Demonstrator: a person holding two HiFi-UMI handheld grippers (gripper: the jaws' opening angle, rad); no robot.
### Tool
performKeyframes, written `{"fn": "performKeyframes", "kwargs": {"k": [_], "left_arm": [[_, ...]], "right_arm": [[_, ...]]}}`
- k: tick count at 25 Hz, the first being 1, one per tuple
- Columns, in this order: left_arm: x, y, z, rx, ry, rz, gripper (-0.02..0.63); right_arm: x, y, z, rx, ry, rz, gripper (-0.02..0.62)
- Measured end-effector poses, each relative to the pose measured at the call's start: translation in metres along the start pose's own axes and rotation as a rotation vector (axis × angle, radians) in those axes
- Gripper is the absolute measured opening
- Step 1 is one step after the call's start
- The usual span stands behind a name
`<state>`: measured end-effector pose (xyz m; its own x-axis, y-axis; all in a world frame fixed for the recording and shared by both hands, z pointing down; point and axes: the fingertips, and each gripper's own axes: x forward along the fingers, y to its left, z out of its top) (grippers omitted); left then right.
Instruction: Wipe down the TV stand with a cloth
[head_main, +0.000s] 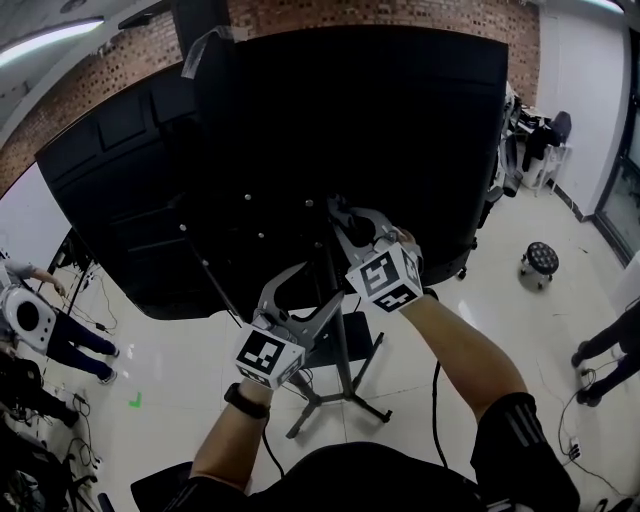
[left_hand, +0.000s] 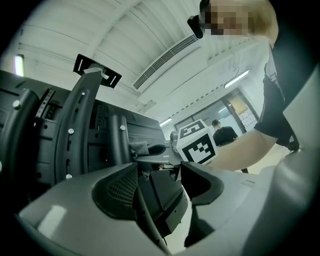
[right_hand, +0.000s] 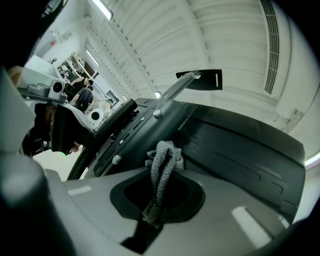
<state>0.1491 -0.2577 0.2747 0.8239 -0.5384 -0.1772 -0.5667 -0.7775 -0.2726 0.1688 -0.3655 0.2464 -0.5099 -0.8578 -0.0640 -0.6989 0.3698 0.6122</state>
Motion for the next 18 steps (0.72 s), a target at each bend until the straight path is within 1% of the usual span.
{"fn": "performKeyframes", "kwargs": {"k": [3,5,10,18], "left_arm": [[-0.001,-0.001,-0.009,-0.014,0.03,-0.001,0.291],[0.001,-0.001,-0.01,-0.009,0.022,0.001,0.291],[0.011,-0.01,-0.011,-0.009,0.019,-0.02,0.291],[0.043,-0.035,-0.011,-0.021,0.009,-0.077,0.291]], "right_arm": [[-0.002,-0.002,-0.005,-0.036,0.006,-0.013,0.025],[-0.006,-0.007,-0.01,-0.054,0.013,-0.025,0.025],[-0.023,-0.027,-0.027,-0.046,0.035,-0.067,0.025],[-0.059,-0.074,-0.066,-0.036,0.089,-0.152,0.025]]}}
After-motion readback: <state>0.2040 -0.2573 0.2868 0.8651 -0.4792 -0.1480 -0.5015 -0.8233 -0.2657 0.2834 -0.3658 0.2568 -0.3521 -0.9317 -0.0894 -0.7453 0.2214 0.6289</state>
